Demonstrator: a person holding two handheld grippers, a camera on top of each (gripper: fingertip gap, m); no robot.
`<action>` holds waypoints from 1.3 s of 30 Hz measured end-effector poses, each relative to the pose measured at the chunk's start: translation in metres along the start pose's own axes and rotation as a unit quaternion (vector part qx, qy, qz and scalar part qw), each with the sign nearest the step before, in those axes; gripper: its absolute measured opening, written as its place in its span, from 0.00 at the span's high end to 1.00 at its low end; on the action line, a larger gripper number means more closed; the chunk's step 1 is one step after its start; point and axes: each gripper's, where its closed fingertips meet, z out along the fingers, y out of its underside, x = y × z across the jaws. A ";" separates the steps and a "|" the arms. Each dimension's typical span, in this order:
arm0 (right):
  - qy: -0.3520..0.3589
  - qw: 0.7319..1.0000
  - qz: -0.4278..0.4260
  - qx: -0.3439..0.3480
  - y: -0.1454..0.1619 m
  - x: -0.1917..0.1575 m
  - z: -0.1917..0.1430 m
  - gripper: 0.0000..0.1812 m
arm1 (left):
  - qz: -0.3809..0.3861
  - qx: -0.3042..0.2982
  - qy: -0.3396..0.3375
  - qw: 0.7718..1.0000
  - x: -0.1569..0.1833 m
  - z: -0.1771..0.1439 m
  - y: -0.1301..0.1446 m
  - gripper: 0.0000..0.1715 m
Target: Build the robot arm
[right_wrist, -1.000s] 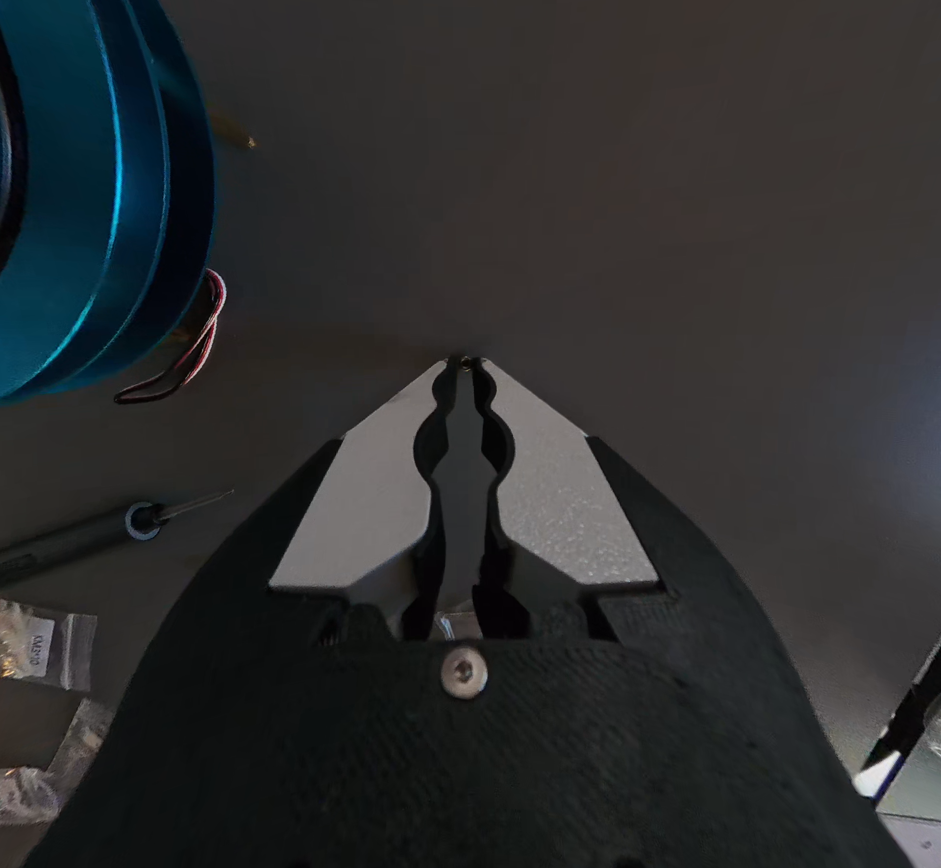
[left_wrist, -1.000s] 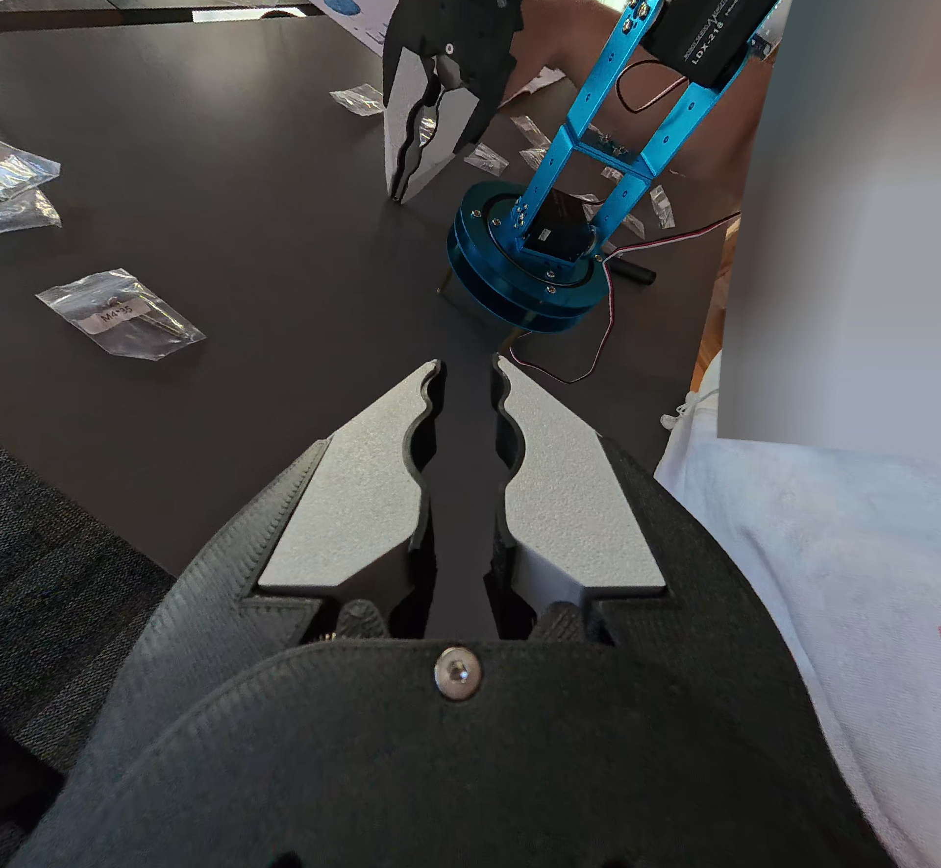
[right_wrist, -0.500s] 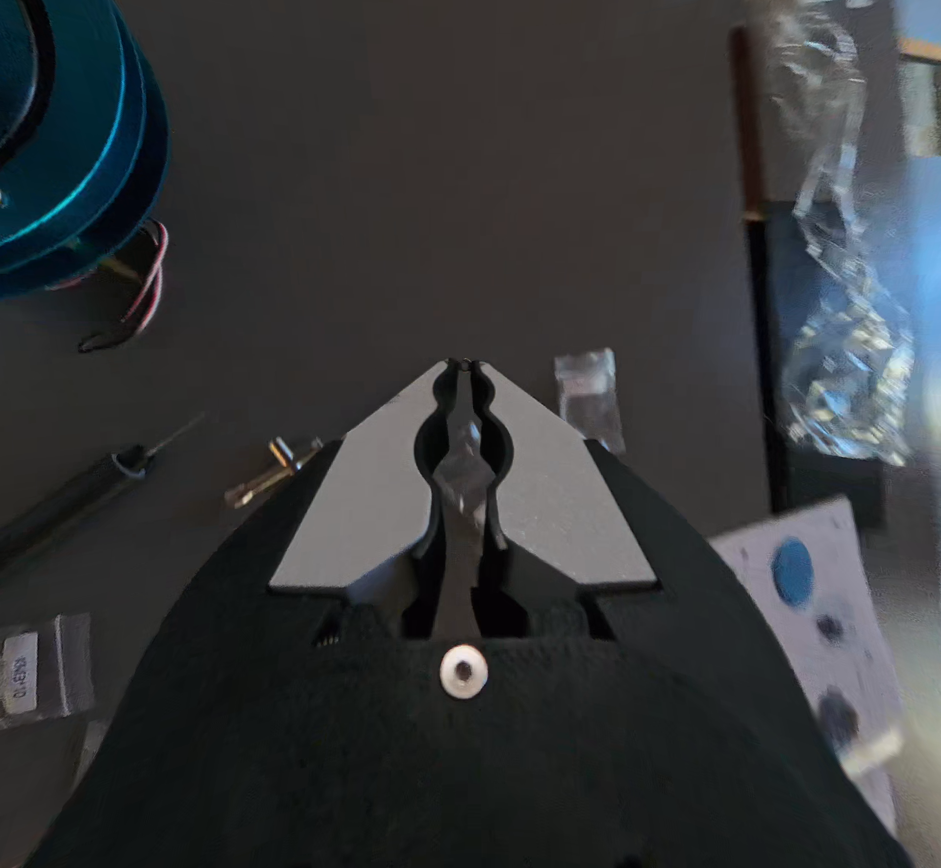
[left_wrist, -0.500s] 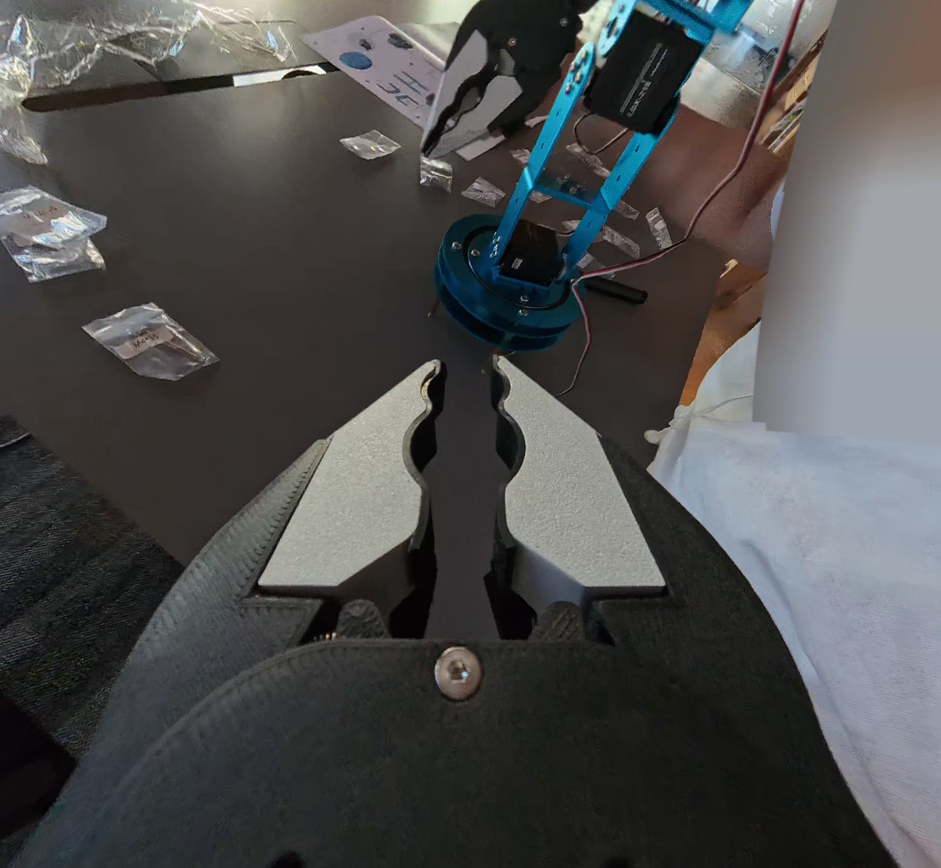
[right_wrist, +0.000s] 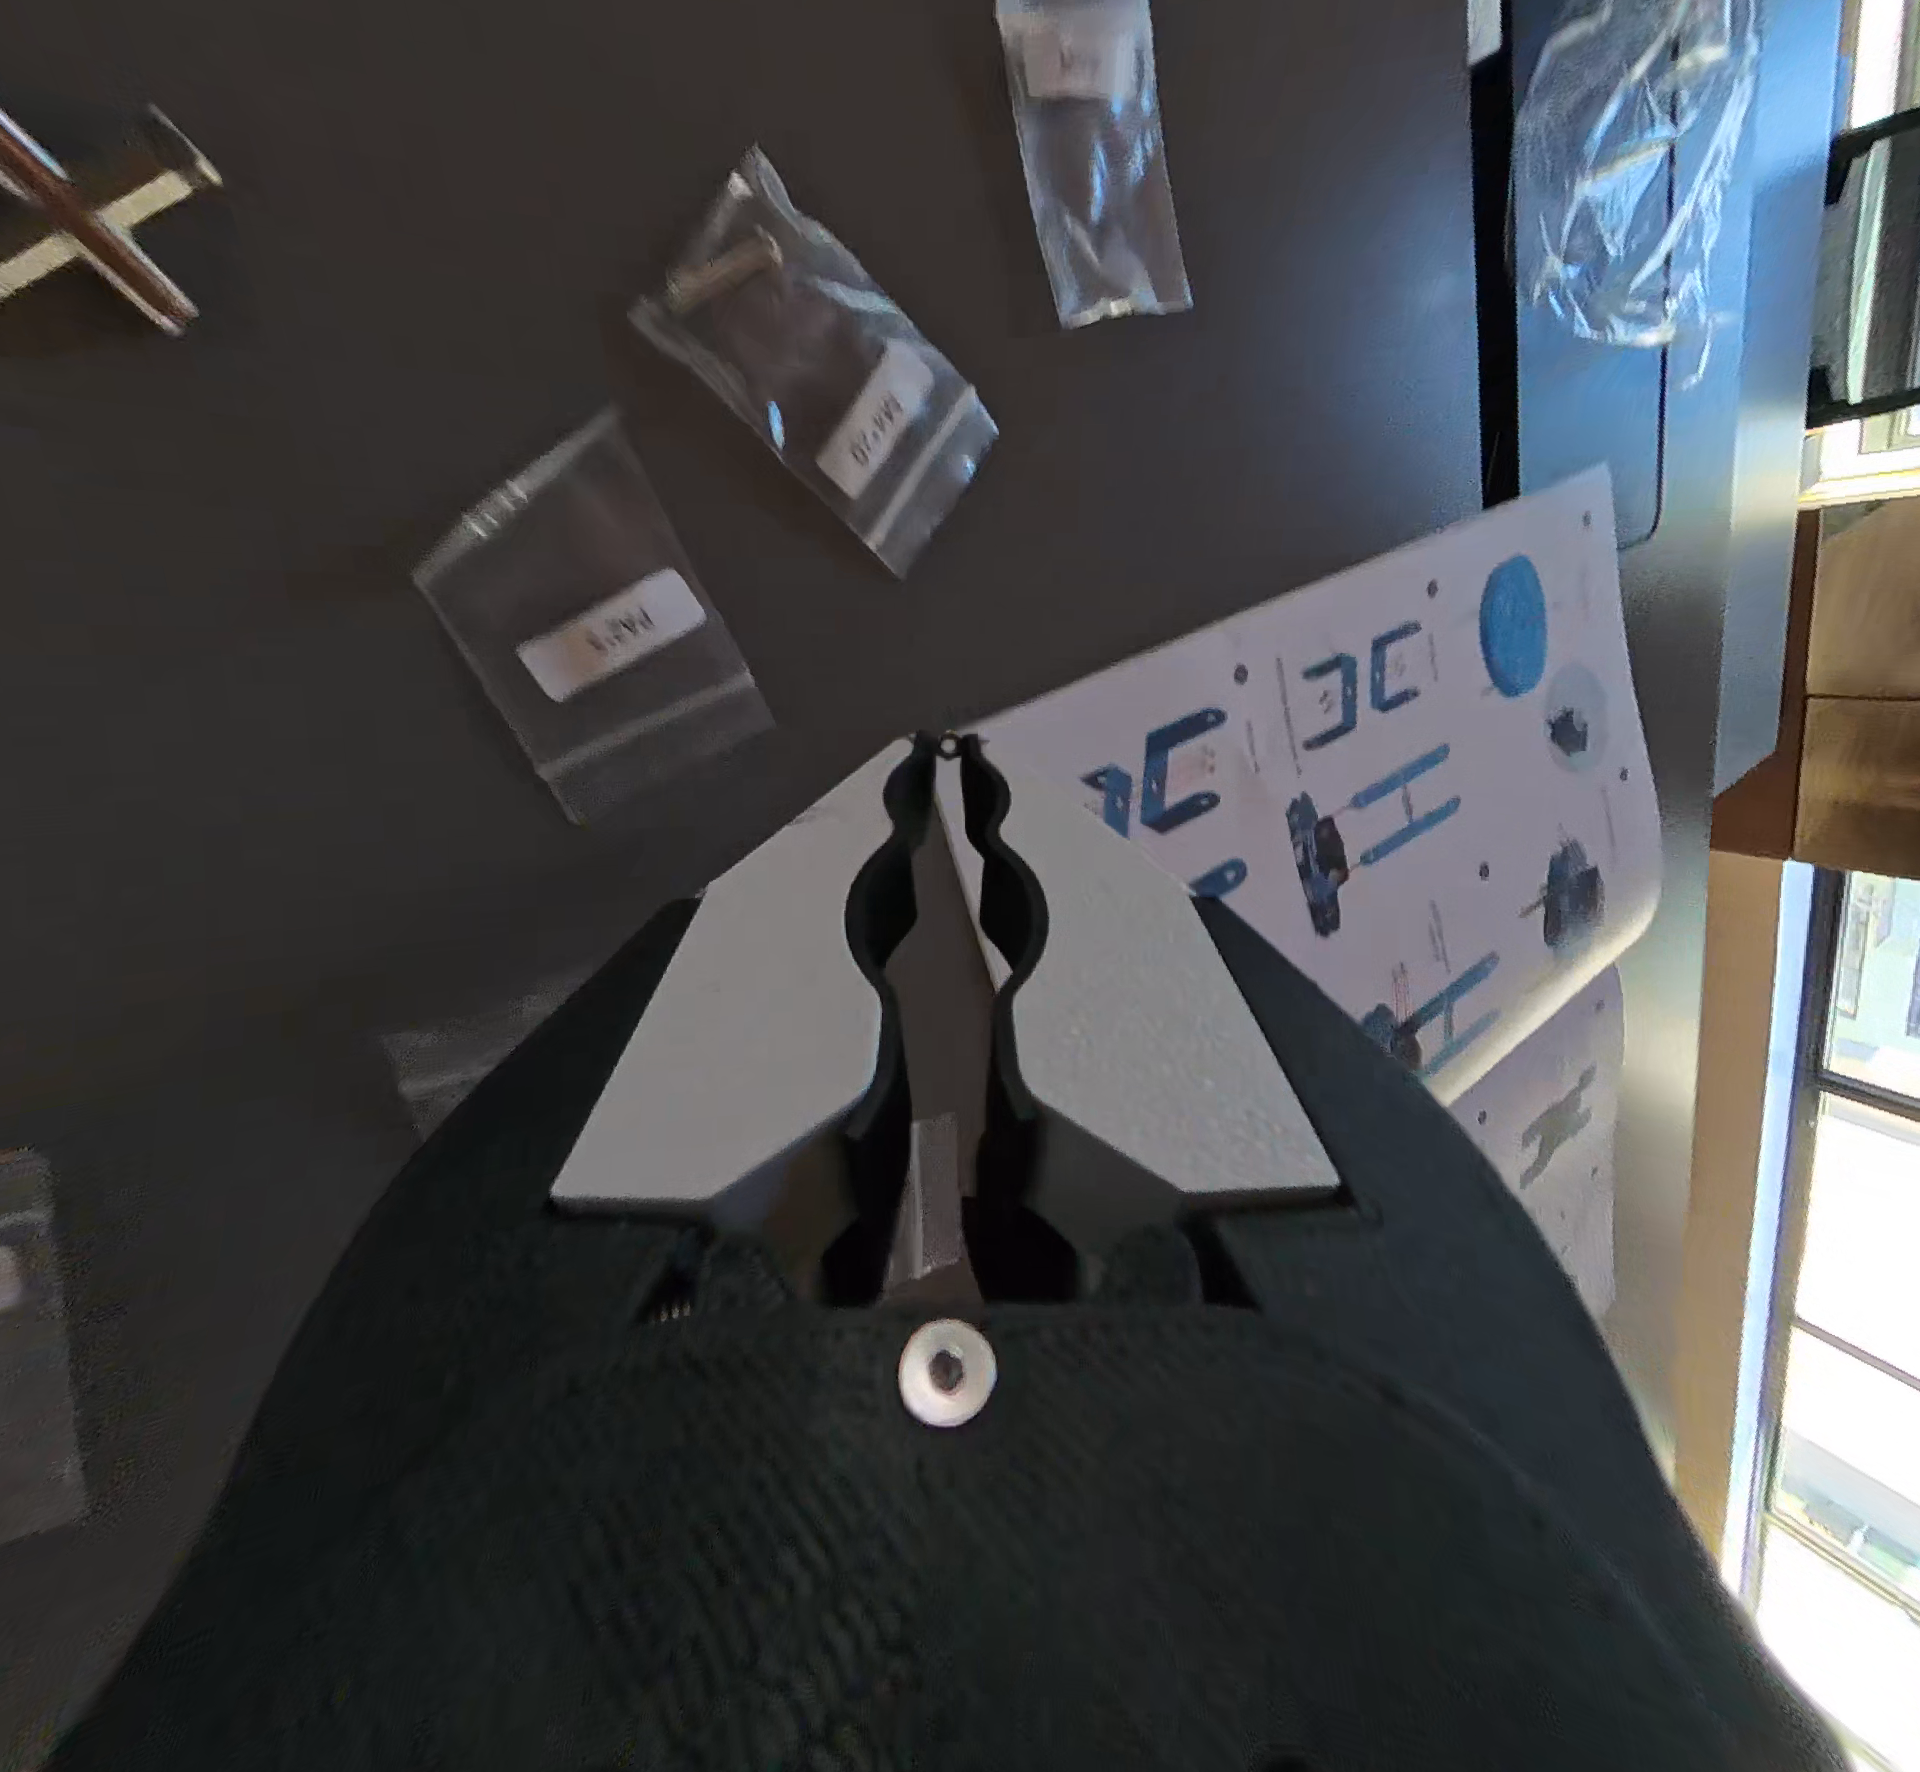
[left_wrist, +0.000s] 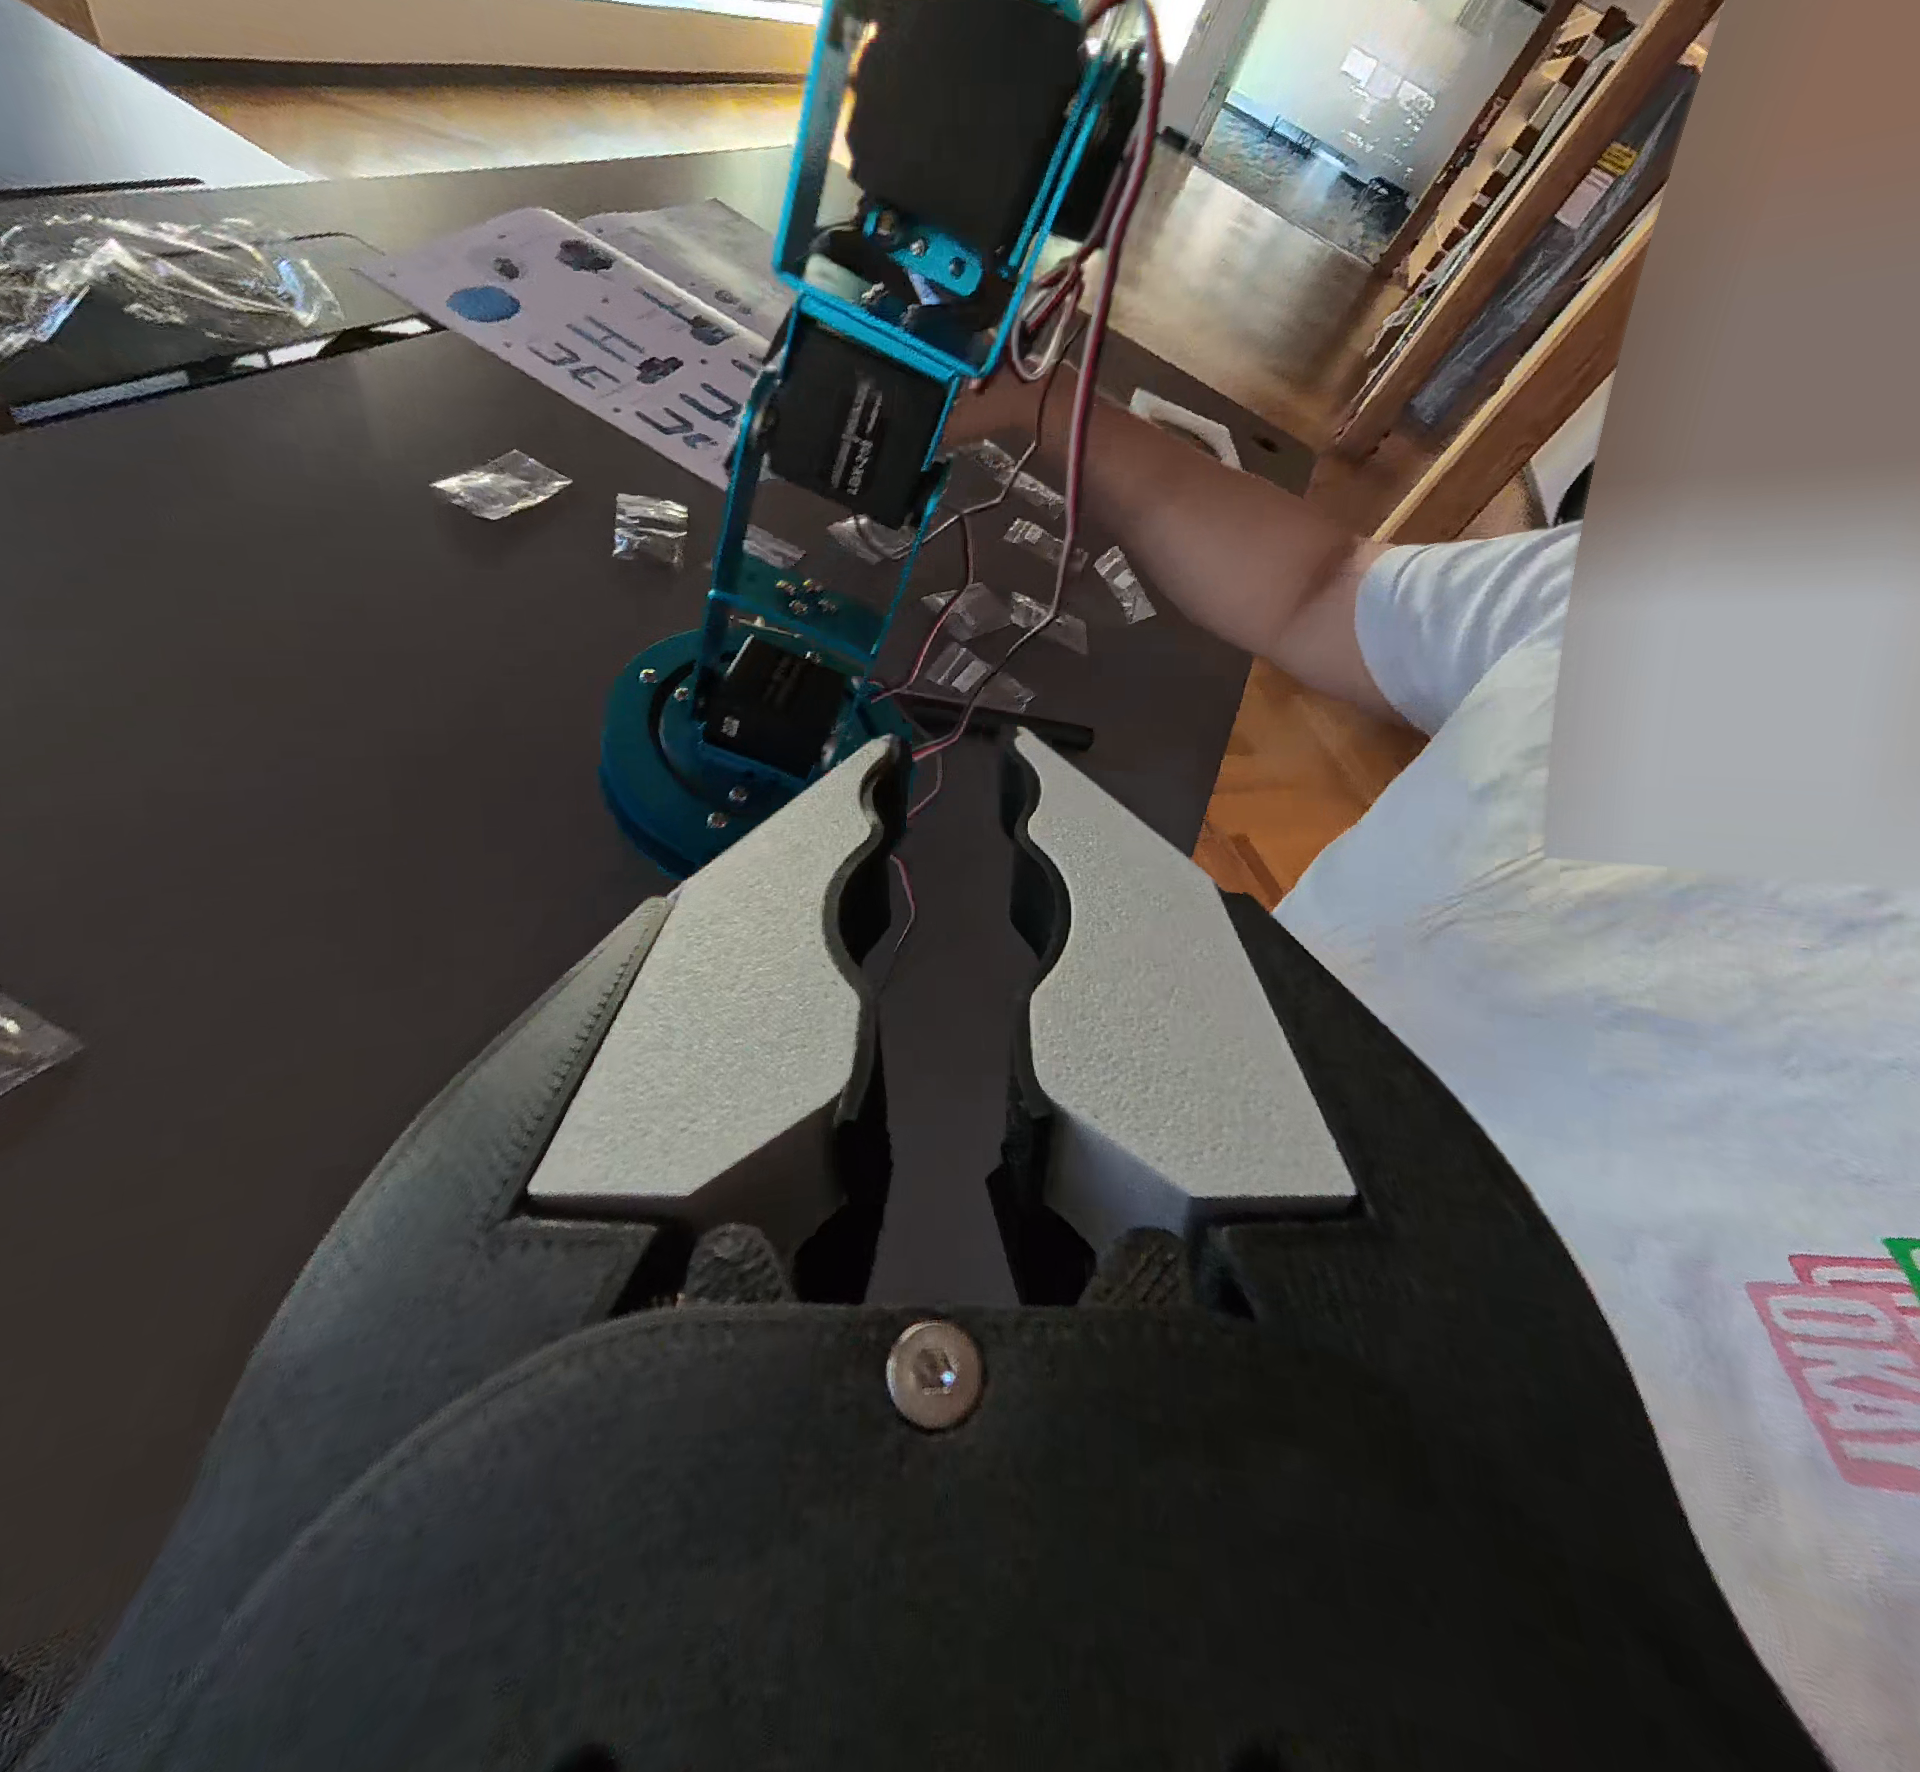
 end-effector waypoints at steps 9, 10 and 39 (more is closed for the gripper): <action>0.115 0.992 0.037 0.028 0.040 0.019 -0.088 0.98 | 0.027 0.015 -0.025 0.999 0.043 0.024 -0.011 0.91; 0.130 0.990 0.038 0.045 0.036 0.018 -0.108 0.98 | 0.025 0.021 -0.029 0.999 0.046 0.025 -0.012 0.91; 0.327 0.909 0.034 0.255 -0.220 -0.054 -0.294 0.99 | -0.030 0.047 0.284 0.957 -0.004 0.081 -0.144 0.60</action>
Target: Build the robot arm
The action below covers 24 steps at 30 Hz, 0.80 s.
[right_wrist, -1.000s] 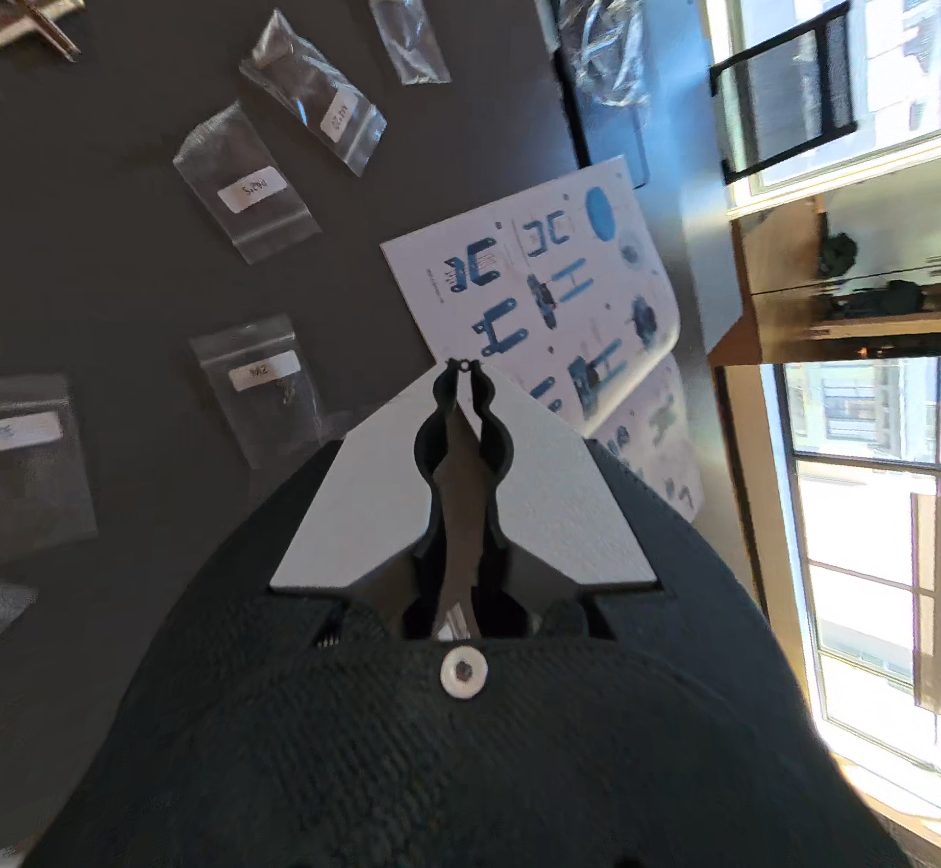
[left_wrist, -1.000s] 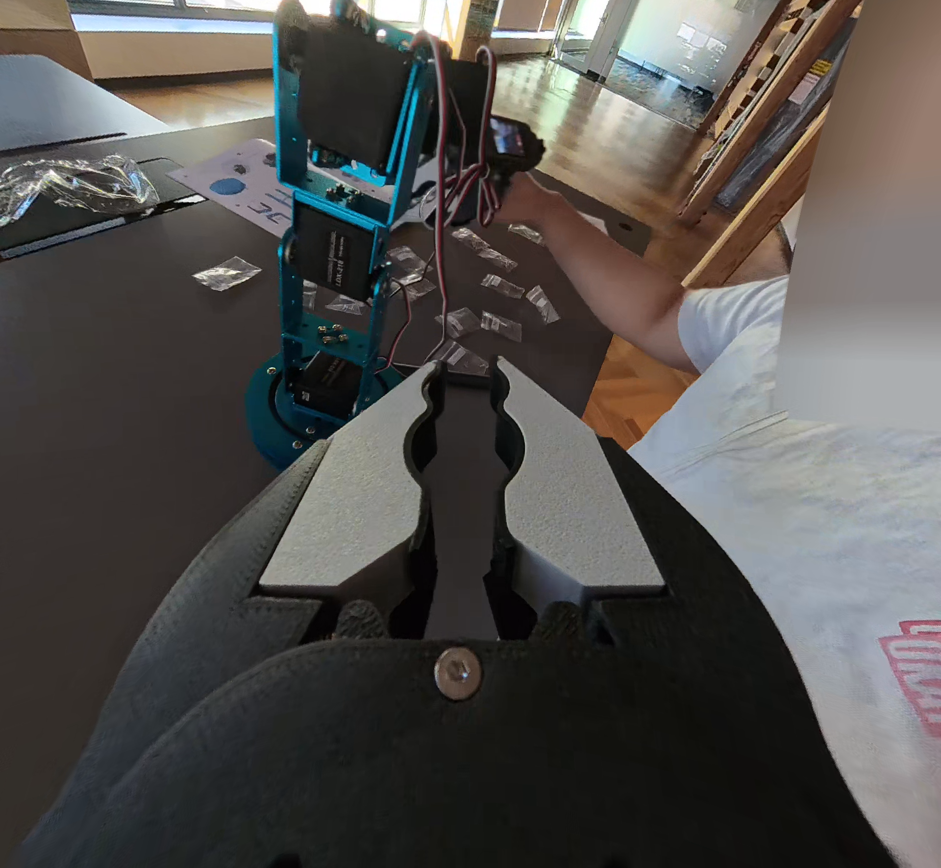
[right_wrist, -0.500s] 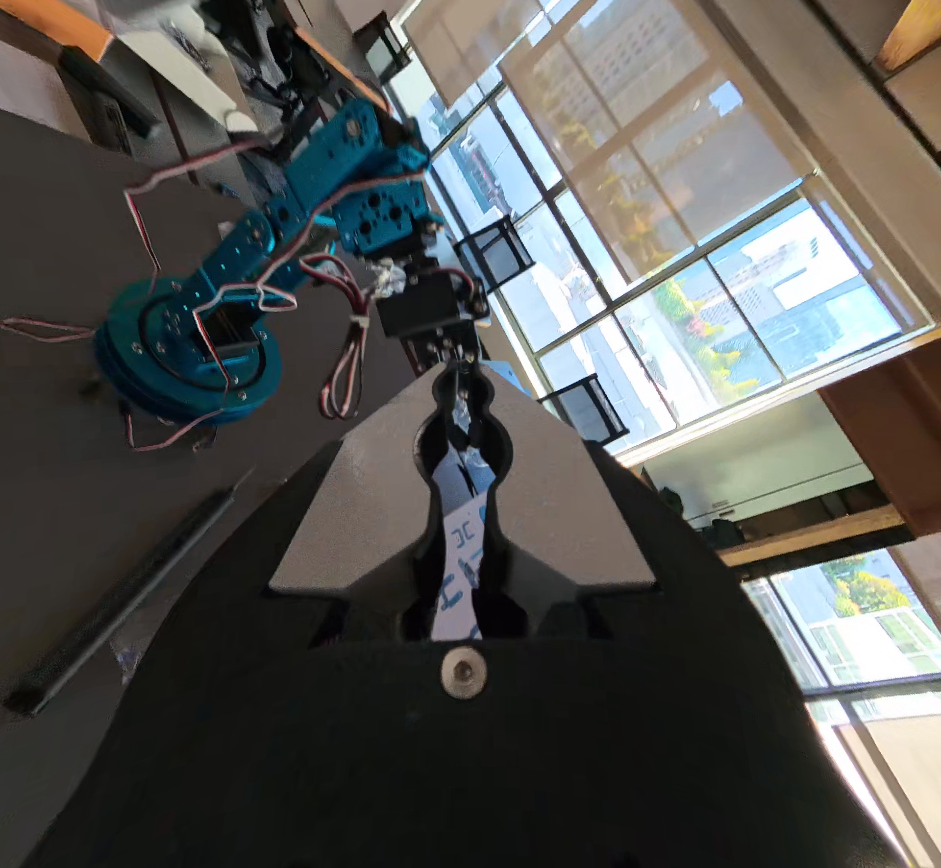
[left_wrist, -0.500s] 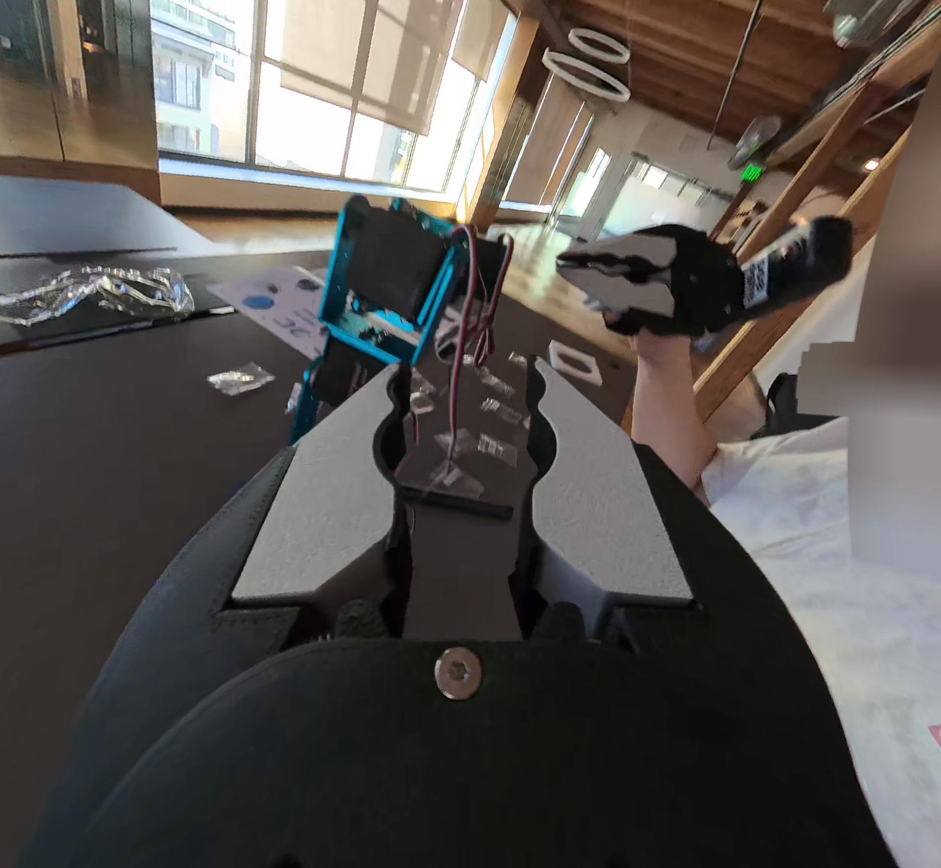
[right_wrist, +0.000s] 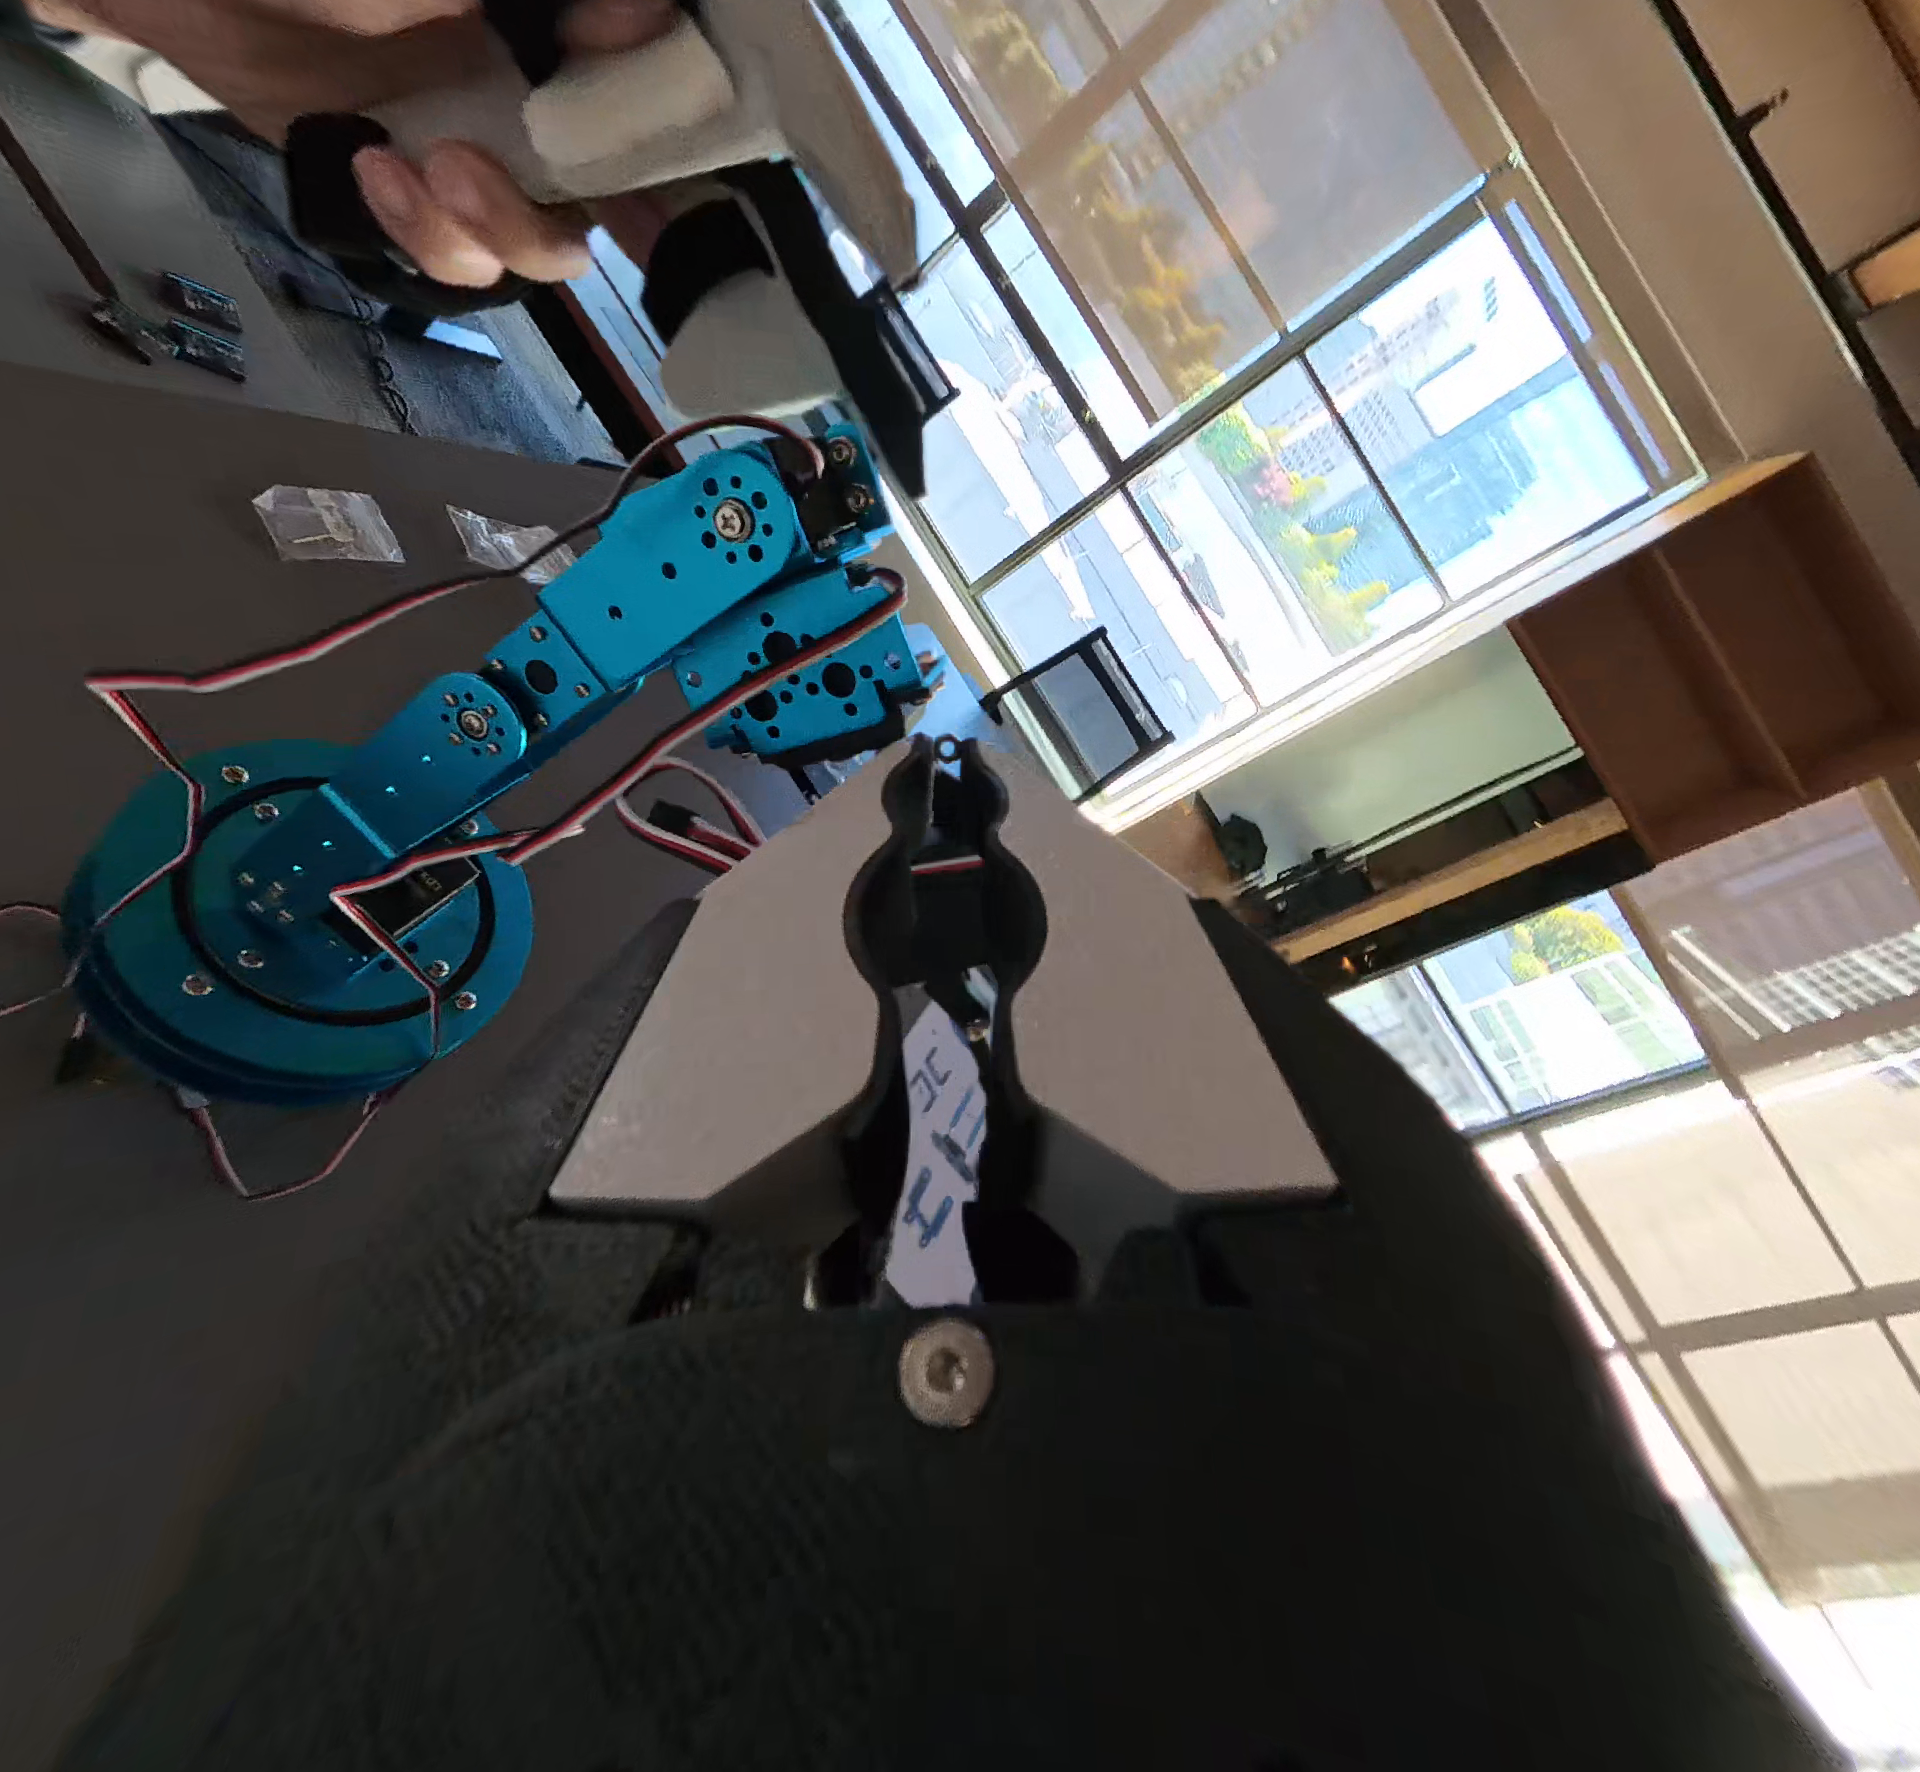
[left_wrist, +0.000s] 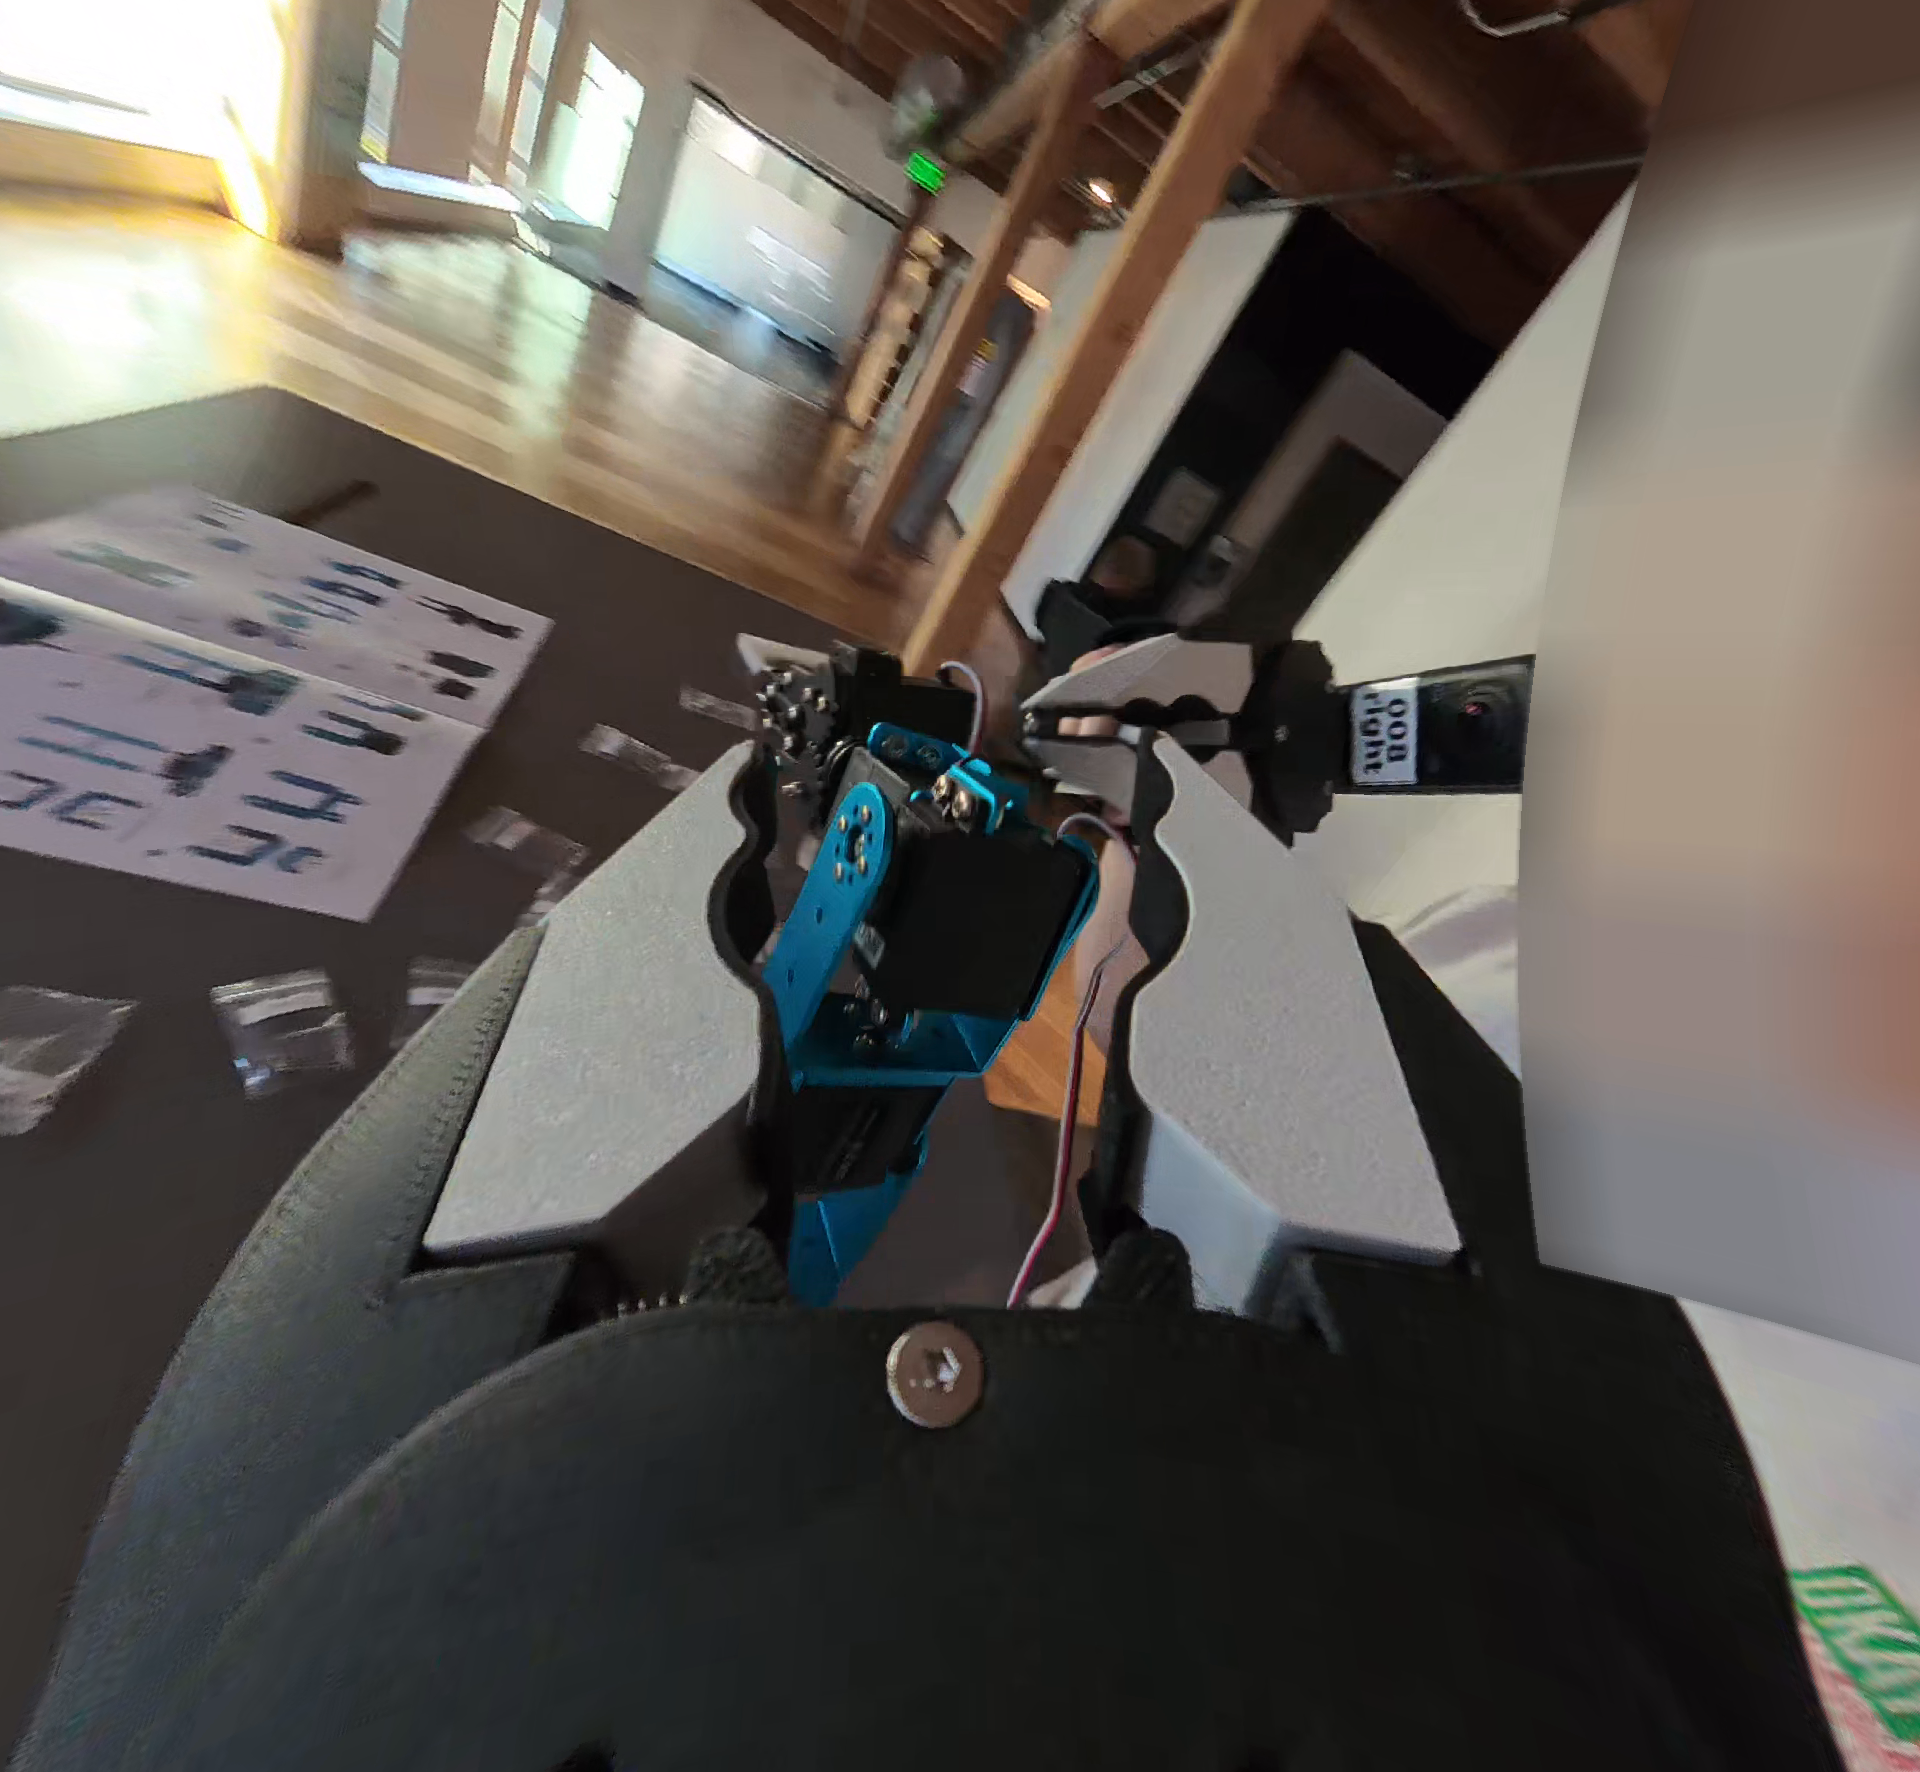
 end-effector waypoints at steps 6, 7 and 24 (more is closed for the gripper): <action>0.022 0.999 0.048 -0.005 0.005 -0.011 -0.005 0.98 | 0.009 -0.135 -0.006 0.991 -0.004 0.033 -0.012 0.67; 0.027 0.998 0.054 0.003 0.005 -0.012 -0.009 0.98 | 0.006 -0.167 -0.008 0.986 -0.005 0.042 -0.010 0.68; -0.002 0.992 0.101 0.076 0.029 0.002 -0.053 0.98 | -0.056 -0.440 -0.161 0.882 -0.034 0.080 0.044 0.89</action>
